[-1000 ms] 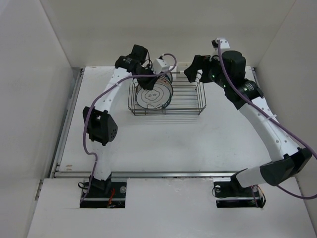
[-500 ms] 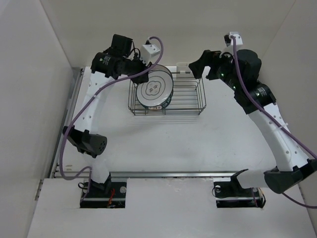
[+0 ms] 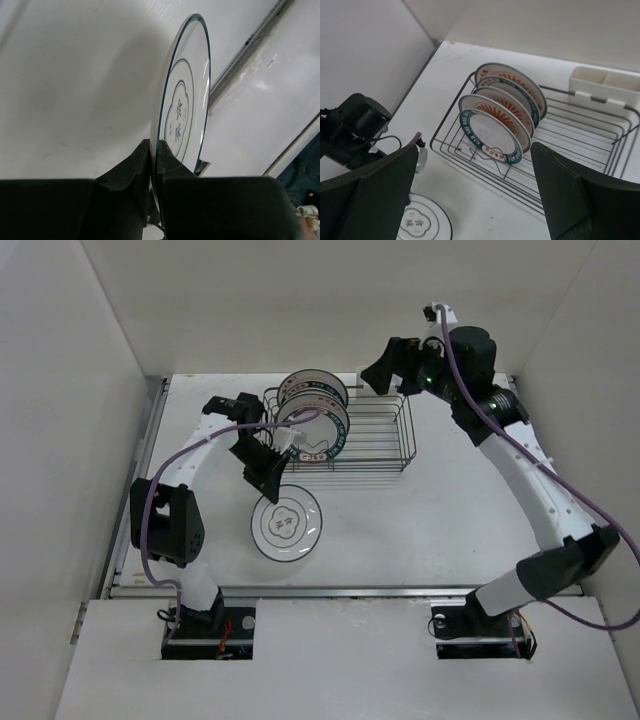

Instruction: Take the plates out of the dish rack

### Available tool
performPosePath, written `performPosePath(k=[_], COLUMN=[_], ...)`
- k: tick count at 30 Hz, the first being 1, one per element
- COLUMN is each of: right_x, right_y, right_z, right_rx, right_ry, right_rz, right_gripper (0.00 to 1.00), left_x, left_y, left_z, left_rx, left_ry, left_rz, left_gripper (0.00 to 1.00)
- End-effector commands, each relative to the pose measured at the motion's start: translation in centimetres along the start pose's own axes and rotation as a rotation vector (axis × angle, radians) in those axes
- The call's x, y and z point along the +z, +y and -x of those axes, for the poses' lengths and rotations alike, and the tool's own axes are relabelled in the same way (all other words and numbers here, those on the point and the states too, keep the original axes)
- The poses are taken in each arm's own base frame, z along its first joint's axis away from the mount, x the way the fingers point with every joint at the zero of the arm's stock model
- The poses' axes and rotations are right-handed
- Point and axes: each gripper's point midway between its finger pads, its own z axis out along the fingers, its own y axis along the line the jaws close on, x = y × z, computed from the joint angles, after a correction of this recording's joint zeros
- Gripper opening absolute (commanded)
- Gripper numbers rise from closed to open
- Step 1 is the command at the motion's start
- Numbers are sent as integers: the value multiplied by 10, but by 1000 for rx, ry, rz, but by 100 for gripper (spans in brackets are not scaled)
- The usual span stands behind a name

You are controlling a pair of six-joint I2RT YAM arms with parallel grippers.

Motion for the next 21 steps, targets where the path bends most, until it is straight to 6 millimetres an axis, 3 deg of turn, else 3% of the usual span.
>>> performPosePath(k=[1,8,9,14,15,17,18,21], right_x=[18,70,79,104,109,122,128,142], right_y=[17,-10,-17,-30,-27,-32,-29,-40], right_z=[-13,-58,-70,-99,-98,-121,-119,-144], right_rx=[8,-17,-34,-69,-89,-102,-118,-138], right_ry=[81,182,207,276,278,340,331,383], right_rz=[142,146,141,136,134,133,133,86], right_gripper=[100,100,97,63,61,57,57,61], left_x=[-10,16,20,40,40,45,48,52], left_y=[17,58,59,78,83,89,91,98], left_z=[3,-27,-29,-42,-37,-42,-41,-41], left_rx=[14,-14,-17,-51,-50,-68,-80,-108], left_ry=[-100,-24,-21,44,28,49,49,53], left_rz=[72,185,183,197,221,233,233,253], left_gripper=[0,0,0,0,0,0,0,7])
